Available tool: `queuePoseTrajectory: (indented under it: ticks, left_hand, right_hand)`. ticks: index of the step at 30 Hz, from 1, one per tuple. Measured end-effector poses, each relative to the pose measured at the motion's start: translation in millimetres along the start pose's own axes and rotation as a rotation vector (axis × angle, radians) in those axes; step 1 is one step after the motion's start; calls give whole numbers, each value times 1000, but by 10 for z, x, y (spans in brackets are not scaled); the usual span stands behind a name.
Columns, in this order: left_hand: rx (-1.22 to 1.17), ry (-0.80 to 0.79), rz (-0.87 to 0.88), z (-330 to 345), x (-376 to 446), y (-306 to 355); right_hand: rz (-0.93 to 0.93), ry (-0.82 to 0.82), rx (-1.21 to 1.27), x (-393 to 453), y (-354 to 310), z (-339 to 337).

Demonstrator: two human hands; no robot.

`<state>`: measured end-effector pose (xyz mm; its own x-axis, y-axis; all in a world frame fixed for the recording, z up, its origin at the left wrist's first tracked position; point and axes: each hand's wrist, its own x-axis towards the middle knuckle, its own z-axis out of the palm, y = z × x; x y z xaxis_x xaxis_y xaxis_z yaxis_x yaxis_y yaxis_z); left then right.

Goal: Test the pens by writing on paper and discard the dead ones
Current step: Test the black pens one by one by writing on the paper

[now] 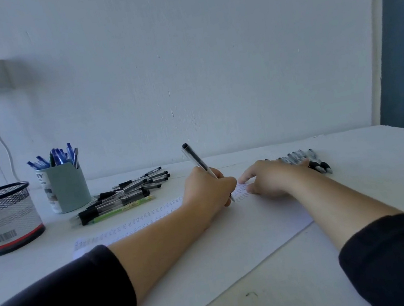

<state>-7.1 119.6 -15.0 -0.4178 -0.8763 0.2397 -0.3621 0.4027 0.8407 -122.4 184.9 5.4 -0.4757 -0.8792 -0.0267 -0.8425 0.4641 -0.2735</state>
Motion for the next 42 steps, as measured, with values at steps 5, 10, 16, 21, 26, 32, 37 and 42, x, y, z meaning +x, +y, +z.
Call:
queuePoseTrajectory:
  ticks: [5, 10, 16, 21, 26, 32, 37, 42]
  left_hand:
    - [21, 8, 6, 15, -3, 10]
    - [47, 13, 9, 0, -10, 27]
    - [18, 22, 17, 2, -16, 10]
    - [29, 8, 15, 12, -22, 15]
    - [41, 29, 12, 10, -16, 15]
    - [38, 18, 25, 5, -39, 21]
    - [47, 6, 17, 6, -47, 32]
    - [58, 19, 22, 6, -46, 38]
  right_hand:
    - [11, -2, -7, -4, -2, 6]
    - [20, -6, -8, -20, -17, 0]
    - [22, -6, -17, -25, -20, 2]
    - [28, -20, -19, -8, -27, -2]
    - [31, -22, -22, 3, -25, 6]
    - [32, -14, -14, 34, -12, 14]
    - [30, -16, -14, 41, -17, 23]
    - [39, -29, -35, -13, -42, -5]
